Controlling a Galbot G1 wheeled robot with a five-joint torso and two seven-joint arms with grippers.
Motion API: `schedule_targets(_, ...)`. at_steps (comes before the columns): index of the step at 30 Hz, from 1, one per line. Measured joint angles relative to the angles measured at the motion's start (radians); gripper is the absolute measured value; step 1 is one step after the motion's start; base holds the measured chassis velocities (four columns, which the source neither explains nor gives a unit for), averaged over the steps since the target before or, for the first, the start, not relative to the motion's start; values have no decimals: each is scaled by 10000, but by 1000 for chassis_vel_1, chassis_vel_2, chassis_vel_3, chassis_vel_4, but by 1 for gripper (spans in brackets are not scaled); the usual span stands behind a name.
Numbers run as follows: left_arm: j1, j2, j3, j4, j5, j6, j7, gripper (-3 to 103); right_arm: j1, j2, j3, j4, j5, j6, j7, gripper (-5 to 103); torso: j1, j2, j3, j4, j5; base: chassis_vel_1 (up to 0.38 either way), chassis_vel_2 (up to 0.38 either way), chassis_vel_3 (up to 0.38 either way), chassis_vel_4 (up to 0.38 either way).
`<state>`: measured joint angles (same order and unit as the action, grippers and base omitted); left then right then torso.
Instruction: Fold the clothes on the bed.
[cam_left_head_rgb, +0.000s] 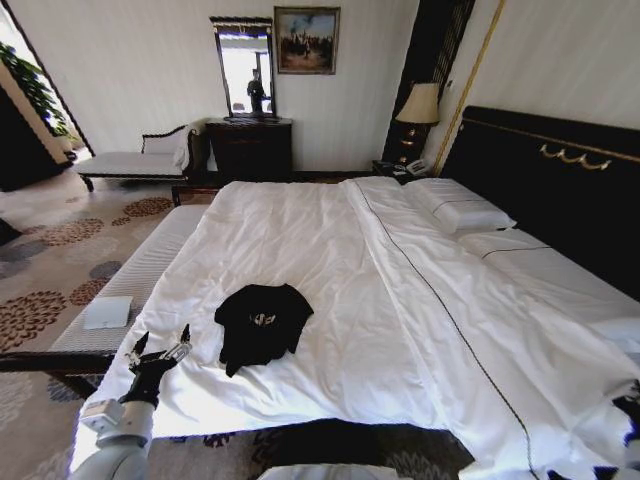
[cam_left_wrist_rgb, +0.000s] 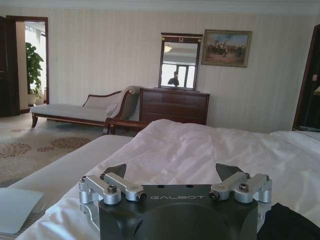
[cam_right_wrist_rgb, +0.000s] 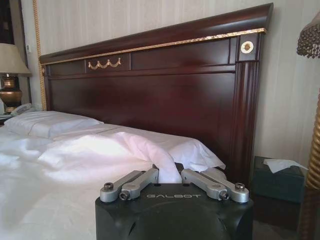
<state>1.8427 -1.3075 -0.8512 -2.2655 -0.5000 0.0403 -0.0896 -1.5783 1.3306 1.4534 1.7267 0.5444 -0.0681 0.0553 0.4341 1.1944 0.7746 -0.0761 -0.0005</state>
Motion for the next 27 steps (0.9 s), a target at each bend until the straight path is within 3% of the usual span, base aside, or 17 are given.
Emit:
schedule_targets(1, -21, 8, 12, -15, 5, 22, -22, 100, 2, -2, 39, -43, 3, 2, 57, 5, 0, 0, 0, -5, -3, 0, 0, 0, 0)
schedule_targets(3, -33, 17, 21, -29, 5, 37, -27, 100, 3, -1, 70, -71, 9, 7, 96, 5, 0, 1, -1, -16, -7, 0, 0, 0, 0)
schedule_targets(4, -44, 34, 27, -56, 6, 54, -34, 100, -5, 7, 105, -117, 17, 18, 128, 15, 0, 1, -1, -21, -9, 0, 0, 0, 0)
schedule_targets(7, -38, 58, 27, -77, 5, 60, -39, 100, -40, 26, 139, -171, 15, 49, 149, 21, -1, 2, -2, -21, -7, 0, 0, 0, 0)
schedule_targets(14, -8, 89, 7, -152, 3, 63, -39, 100, -82, -3, 110, -110, -24, 105, 138, 54, -1, 3, -2, -11, -5, 0, 0, 0, 0)
schedule_targets(17, 1, 68, 6, -158, 2, 65, -40, 100, -75, -6, 93, -55, -24, 104, 114, 59, -1, 2, -1, -10, -3, 0, 0, 0, 0)
schedule_targets(21, 53, 0, 2, -153, 1, 54, -40, 100, -202, 88, -34, 200, 35, 291, 55, 80, -1, 3, -2, -10, -3, 0, 0, 0, 0)
schedule_targets(23, 55, -17, 2, -146, 0, 51, -40, 100, -241, 140, -112, 300, 56, 380, 62, 80, -1, 3, -2, -10, -3, 0, 0, 0, 0)
schedule_targets(27, 42, -52, 27, -122, 1, 48, -37, 100, -392, 366, -449, 760, 81, 664, 44, 96, -1, 3, -1, -6, -4, 0, 0, 0, 0)
